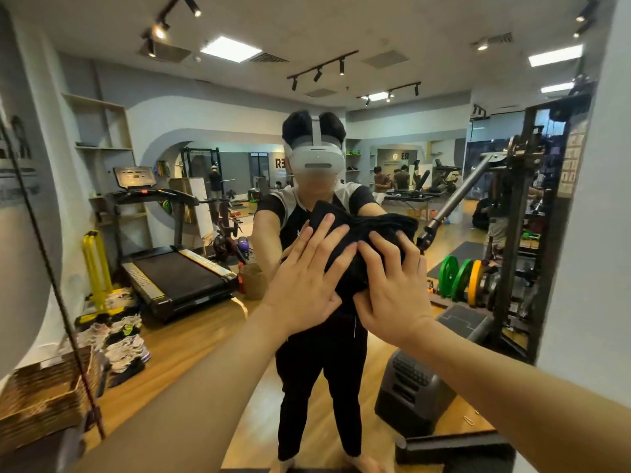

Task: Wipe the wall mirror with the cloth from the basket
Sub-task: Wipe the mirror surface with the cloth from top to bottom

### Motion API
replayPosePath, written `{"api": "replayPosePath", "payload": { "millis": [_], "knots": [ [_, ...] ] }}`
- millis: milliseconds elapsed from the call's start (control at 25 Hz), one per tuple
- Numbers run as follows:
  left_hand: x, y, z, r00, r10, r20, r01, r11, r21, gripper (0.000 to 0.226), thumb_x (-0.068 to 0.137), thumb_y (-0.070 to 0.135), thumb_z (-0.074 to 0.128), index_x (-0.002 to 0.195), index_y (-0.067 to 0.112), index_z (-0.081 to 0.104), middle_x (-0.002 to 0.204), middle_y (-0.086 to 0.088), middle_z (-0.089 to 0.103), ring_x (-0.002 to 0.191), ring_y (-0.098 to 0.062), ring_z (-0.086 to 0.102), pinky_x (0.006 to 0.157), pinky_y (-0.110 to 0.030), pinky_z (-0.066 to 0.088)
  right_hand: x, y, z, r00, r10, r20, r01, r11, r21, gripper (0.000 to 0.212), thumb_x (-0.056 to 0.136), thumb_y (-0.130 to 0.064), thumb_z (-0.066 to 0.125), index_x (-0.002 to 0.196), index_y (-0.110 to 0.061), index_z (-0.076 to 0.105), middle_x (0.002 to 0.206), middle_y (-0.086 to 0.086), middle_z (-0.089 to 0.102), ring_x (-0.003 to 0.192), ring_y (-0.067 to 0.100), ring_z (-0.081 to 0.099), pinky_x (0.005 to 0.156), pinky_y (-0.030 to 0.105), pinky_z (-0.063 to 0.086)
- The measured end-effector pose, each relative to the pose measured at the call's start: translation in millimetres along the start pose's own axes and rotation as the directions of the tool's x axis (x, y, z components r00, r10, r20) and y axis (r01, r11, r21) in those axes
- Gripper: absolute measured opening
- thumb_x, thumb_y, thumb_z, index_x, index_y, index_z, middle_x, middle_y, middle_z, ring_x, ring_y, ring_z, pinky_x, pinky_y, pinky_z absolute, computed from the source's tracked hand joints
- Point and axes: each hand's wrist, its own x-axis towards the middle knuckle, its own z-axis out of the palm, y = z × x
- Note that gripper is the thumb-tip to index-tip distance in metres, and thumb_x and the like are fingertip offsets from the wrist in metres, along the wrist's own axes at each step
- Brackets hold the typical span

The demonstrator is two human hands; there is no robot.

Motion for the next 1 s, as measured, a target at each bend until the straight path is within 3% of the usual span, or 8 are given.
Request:
{"api": "replayPosePath", "payload": {
  "millis": [200, 400, 680, 880, 1000],
  "knots": [
    [-68, -77, -18, 1.0, 0.006, -0.027, -0.005, 1.0, 0.015, 0.076, 0.083, 0.024, 0.06, 0.154, 0.007, 0.038, 0.161, -0.024, 0.034, 0.156, -0.041, 0.016, 0.127, -0.058, 0.012, 21, -89, 30, 0.998, -0.053, -0.02, 0.055, 0.996, 0.075, 0.072, 0.079, -0.041, 0.052, 0.144, -0.011, 0.045, 0.148, 0.014, 0.043, 0.135, 0.05, 0.037, 0.101, 0.061, 0.042],
    [-139, -145, -35, 0.998, -0.047, 0.041, 0.045, 0.998, 0.035, 0.076, 0.085, 0.023, 0.059, 0.155, 0.008, 0.033, 0.161, -0.024, 0.033, 0.156, -0.041, 0.015, 0.121, -0.063, 0.025, 39, -181, 59, 0.996, -0.091, -0.013, 0.092, 0.992, 0.09, 0.073, 0.078, -0.042, 0.052, 0.144, -0.011, 0.047, 0.148, 0.015, 0.046, 0.136, 0.048, 0.033, 0.101, 0.065, 0.042],
    [-224, -230, -62, 0.989, -0.098, 0.112, 0.088, 0.992, 0.09, 0.07, 0.088, 0.025, 0.06, 0.153, 0.006, 0.041, 0.16, -0.023, 0.033, 0.157, -0.039, 0.015, 0.127, -0.059, 0.015, 65, -291, 88, 0.984, -0.171, 0.057, 0.164, 0.98, 0.11, 0.078, 0.076, -0.043, 0.062, 0.145, -0.011, 0.046, 0.149, 0.015, 0.047, 0.136, 0.046, 0.031, 0.102, 0.069, 0.043],
    [-256, -248, -64, 0.981, -0.154, 0.117, 0.15, 0.988, 0.041, 0.069, 0.09, 0.024, 0.062, 0.152, 0.006, 0.039, 0.16, -0.024, 0.032, 0.157, -0.04, 0.013, 0.126, -0.06, 0.018, 65, -327, 102, 0.979, -0.189, 0.076, 0.181, 0.978, 0.105, 0.075, 0.082, -0.044, 0.059, 0.148, -0.011, 0.046, 0.151, 0.015, 0.048, 0.139, 0.048, 0.036, 0.106, 0.07, 0.039],
    [-269, -241, -54, 0.975, -0.202, 0.091, 0.206, 0.978, -0.032, 0.067, 0.093, 0.021, 0.064, 0.152, 0.003, 0.038, 0.16, -0.025, 0.031, 0.157, -0.04, 0.012, 0.125, -0.061, 0.02, 57, -331, 108, 0.976, -0.212, 0.049, 0.207, 0.975, 0.087, 0.073, 0.083, -0.044, 0.061, 0.147, -0.011, 0.051, 0.148, 0.014, 0.052, 0.138, 0.046, 0.041, 0.105, 0.063, 0.04]
  ]
}}
